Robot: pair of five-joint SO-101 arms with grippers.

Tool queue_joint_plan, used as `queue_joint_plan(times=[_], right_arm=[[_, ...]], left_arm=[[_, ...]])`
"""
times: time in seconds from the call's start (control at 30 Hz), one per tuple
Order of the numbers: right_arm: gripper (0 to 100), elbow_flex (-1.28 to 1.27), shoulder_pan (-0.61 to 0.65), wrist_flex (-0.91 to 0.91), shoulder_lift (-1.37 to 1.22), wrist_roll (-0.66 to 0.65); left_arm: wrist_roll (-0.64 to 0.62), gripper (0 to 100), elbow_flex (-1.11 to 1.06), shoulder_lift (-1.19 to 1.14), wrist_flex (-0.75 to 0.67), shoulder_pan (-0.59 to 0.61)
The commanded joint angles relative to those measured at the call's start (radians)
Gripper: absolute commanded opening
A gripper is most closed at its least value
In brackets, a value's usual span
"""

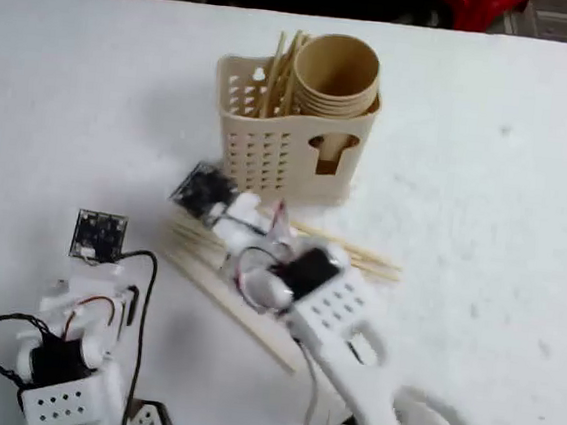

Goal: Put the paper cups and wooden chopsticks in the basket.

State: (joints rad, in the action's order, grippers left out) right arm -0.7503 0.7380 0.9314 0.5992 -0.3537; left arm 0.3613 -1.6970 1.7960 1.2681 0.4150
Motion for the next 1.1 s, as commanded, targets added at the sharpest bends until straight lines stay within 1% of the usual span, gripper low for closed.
queue_joint_plan(times=[0.0, 0.1, 0.23, 0.33, 0.4, 0.5, 0.57, 0.63, 0.67, 0.73, 0.87, 0.97, 1.03, 1.07], right_arm=[[1.7, 0.018, -0.042, -0.005, 0.193, 0.031], [1.7, 0.086, -0.059, -0.059, 0.272, 0.029], [1.7, 0.281, -0.113, -0.096, 0.246, 0.029], [1.7, 0.425, -0.153, -0.127, 0.171, 0.031], [1.7, 0.503, -0.170, -0.182, 0.101, 0.031], [1.7, 0.606, -0.166, -0.274, -0.018, 0.031], [1.7, 0.661, -0.163, -0.283, -0.088, 0.031], [1.7, 0.674, -0.163, -0.219, -0.130, 0.021], [1.7, 0.671, -0.163, -0.148, -0.131, 0.021], [1.7, 0.672, -0.162, 0.059, -0.131, 0.002], [1.8, 0.651, -0.096, 0.401, -0.148, -0.178], [1.8, 0.565, -0.008, 0.510, -0.170, -0.236], [1.8, 0.491, 0.044, 0.501, -0.185, -0.233], [1.8, 0.450, 0.061, 0.469, -0.191, -0.233]], left_arm=[[0.005, 22, 0.003, 0.004, 0.002, 0.005], [0.005, 22, 0.003, 0.004, 0.002, 0.005], [0.005, 22, 0.003, 0.004, 0.002, 0.007], [0.005, 22, 0.003, 0.004, 0.002, 0.007], [0.005, 22, 0.003, 0.004, 0.002, 0.007], [0.005, 22, 0.003, 0.004, 0.002, 0.007], [0.005, 22, 0.003, 0.004, 0.002, 0.007], [0.005, 22, 0.003, 0.004, 0.002, 0.007], [0.005, 22, 0.003, 0.004, 0.002, 0.007], [0.005, 22, 0.003, 0.004, 0.002, 0.007], [0.005, 22, 0.003, 0.004, 0.002, 0.007], [0.005, 22, 0.003, 0.004, 0.002, 0.007], [0.005, 22, 0.003, 0.004, 0.002, 0.007], [0.005, 22, 0.003, 0.004, 0.002, 0.007]])
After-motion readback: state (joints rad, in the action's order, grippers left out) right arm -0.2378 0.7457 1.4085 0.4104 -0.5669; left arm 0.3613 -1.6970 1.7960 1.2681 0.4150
